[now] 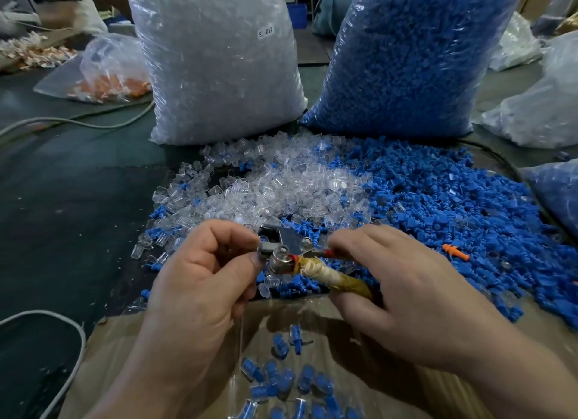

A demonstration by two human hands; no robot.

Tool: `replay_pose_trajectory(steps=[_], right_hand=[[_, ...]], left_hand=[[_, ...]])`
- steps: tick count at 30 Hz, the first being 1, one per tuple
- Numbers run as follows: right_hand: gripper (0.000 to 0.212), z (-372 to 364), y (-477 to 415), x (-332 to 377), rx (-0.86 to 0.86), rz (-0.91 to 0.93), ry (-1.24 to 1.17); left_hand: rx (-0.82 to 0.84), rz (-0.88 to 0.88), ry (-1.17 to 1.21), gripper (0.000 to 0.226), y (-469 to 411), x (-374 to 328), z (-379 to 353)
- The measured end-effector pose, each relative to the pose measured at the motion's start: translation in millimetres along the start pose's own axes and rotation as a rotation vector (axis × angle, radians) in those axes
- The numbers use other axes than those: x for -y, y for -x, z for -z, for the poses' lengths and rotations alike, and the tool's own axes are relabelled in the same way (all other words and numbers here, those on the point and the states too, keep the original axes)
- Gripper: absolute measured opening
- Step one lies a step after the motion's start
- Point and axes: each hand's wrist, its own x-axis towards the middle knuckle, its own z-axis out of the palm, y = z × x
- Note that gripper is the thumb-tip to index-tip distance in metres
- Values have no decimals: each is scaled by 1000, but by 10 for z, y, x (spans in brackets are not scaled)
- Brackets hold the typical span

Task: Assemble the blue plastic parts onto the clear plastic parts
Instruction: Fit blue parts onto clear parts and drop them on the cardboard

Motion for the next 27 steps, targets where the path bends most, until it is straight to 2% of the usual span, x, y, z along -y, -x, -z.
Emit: replay_pose_trajectory(steps=[4,8,11,16,19,22,25,27], right_hand=[[48,-7,-22,4,-16,-7,39],[53,7,-38,28,-40,-24,33],[54,19,-47,57,-39,-29,6],[42,1,0,-10,-43,-95,-25],[52,-43,-49,-123,-105,-184,128],[64,-82,-137,-182,-82,-261,233],[68,-105,-193,-179,-52,-267,272],[68,-107,-184,-155,-100,-251,234]], left_hand=[[20,-26,-55,24,0,9,-2],[17,-24,-35,13,-11,34,37],[3,-40,-27,16,-14,36,43],[-76,-102,-63,15,-5,2,-19],[-100,0,-112,25,-17,15,-11],[9,143,-178,24,2,20,-62],[30,176,-202,24,11,30,-113],[0,137,-282,25,15,36,-133]])
